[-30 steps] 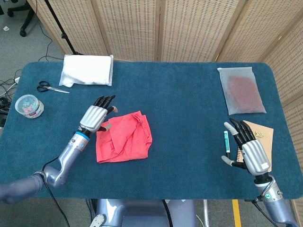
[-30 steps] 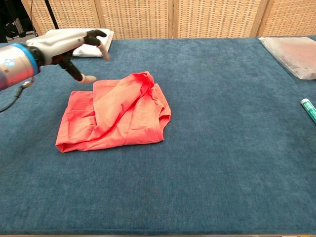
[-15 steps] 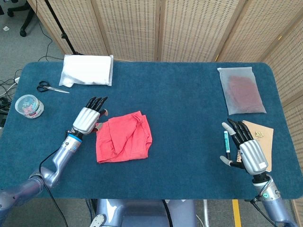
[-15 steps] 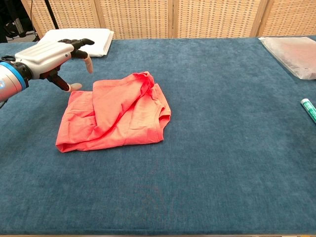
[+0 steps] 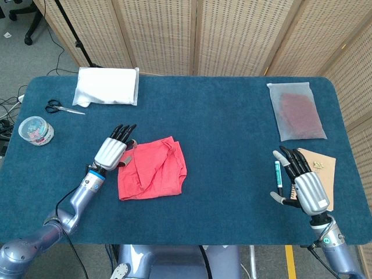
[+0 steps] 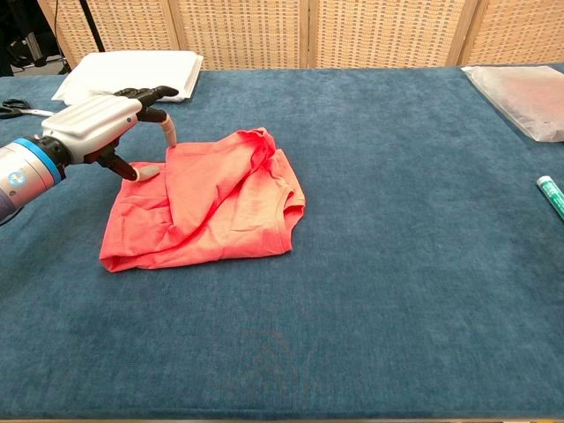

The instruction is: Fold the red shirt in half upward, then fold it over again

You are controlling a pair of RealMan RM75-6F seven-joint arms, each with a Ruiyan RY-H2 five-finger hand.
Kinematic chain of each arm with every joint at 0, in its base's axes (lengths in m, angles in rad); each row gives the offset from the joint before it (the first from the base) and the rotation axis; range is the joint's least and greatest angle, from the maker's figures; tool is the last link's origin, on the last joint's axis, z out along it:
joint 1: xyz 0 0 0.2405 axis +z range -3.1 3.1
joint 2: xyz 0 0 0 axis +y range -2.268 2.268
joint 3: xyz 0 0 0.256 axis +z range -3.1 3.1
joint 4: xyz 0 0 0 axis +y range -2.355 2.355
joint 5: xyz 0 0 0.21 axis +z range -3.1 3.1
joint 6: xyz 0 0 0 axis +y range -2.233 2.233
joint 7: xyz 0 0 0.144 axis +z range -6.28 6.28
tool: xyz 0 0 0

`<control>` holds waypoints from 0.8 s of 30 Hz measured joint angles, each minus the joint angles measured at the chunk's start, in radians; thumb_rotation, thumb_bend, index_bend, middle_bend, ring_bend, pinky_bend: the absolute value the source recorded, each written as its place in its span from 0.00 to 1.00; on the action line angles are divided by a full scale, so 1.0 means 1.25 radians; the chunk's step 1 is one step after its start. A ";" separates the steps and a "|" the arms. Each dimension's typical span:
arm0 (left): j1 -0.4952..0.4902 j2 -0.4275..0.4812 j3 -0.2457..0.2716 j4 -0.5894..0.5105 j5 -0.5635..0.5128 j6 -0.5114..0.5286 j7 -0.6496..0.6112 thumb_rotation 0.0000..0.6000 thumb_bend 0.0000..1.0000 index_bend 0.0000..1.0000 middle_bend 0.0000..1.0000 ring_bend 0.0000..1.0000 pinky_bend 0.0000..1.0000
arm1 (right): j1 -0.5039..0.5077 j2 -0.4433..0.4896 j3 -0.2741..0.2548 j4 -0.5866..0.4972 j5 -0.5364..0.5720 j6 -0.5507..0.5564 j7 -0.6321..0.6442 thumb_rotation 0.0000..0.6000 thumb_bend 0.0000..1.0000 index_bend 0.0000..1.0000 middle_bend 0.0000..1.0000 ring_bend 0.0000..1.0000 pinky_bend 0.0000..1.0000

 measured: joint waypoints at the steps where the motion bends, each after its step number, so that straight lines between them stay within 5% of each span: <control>1: -0.001 -0.005 -0.003 0.004 -0.001 -0.001 -0.003 1.00 0.30 0.43 0.00 0.00 0.00 | 0.000 0.000 0.000 0.000 0.000 0.000 0.000 1.00 0.00 0.00 0.00 0.00 0.00; 17: -0.013 -0.055 -0.018 0.057 -0.011 -0.041 0.000 1.00 0.31 0.43 0.00 0.00 0.00 | 0.000 0.002 0.001 0.001 0.003 0.000 0.004 1.00 0.00 0.00 0.00 0.00 0.00; 24: -0.019 -0.072 -0.024 0.069 -0.014 -0.053 0.005 1.00 0.45 0.47 0.00 0.00 0.00 | 0.000 0.002 0.002 0.001 0.004 -0.001 0.007 1.00 0.00 0.00 0.00 0.00 0.00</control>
